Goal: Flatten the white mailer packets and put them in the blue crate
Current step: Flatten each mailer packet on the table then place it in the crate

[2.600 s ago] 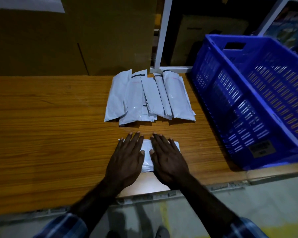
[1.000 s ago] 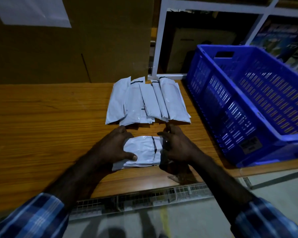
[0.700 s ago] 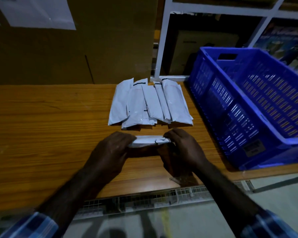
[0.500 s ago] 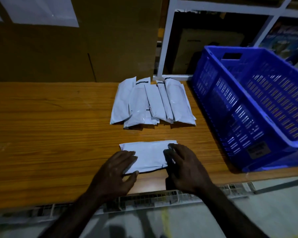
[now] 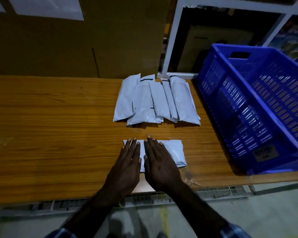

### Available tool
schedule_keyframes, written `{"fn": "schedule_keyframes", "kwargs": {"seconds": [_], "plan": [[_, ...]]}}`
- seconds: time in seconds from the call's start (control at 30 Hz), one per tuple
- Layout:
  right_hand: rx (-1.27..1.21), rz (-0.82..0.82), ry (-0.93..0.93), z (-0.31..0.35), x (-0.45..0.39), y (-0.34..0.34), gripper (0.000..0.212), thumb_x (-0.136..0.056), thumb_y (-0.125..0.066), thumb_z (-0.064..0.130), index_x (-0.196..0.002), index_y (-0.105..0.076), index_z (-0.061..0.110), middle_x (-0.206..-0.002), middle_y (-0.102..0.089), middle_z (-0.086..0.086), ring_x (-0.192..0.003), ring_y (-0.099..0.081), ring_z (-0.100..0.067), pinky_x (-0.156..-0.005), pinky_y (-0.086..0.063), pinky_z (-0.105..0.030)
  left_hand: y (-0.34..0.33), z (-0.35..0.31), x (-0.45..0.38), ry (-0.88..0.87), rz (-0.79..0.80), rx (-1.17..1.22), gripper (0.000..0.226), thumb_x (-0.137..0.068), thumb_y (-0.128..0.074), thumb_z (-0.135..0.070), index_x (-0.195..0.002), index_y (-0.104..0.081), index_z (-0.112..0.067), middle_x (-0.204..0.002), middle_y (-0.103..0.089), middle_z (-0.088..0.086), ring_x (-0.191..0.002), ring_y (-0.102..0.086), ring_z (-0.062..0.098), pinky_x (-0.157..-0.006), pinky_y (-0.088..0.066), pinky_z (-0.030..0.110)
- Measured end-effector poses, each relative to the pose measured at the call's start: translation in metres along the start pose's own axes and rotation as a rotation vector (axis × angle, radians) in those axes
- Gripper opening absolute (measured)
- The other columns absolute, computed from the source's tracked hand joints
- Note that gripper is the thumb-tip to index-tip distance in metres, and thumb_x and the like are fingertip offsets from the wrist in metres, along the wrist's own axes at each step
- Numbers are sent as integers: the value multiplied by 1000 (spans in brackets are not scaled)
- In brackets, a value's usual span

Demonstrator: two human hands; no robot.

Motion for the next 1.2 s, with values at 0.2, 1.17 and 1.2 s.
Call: {"fn": "schedule_keyframes", "kwargs": {"seconds": [0.2,1.17,1.2], "plan": [[3,15,-9,-3,1,-8,49,-104,-36,18,-145,-37,-8,-155,-30,-26,-146,-29,-34,-115,-31,-49,-1,0,-6,-39,45,-144,55,-96,-28,-20,-143,-39,7,-152,-33,25,-143,-29,37,-112,-25,48],[9,-7,-156,-47,-1,25,54,-104,-23,26,-135,-52,-8,-142,-50,-27,-133,-48,-39,-117,-26,-42,7,-38,-45,3,41,-232,54,-95,-30,-30,-132,-57,-1,-137,-57,15,-128,-54,27,-103,-43,50],[9,-10,-185,-51,-1,27,53,-102,-27,25,-136,-51,-7,-144,-47,-27,-134,-46,-39,-118,-25,-42,6,-41,-48,2,35,-225,54,-96,-30,-30,-133,-57,-1,-138,-56,15,-128,-53,26,-105,-42,50]]}}
Point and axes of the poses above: each hand's wrist, its own x-axis away from the middle knuckle, its own y-axis out of the back of the hand, z = x × y, the point moved 5 cm from there along -x, towards the middle knuckle
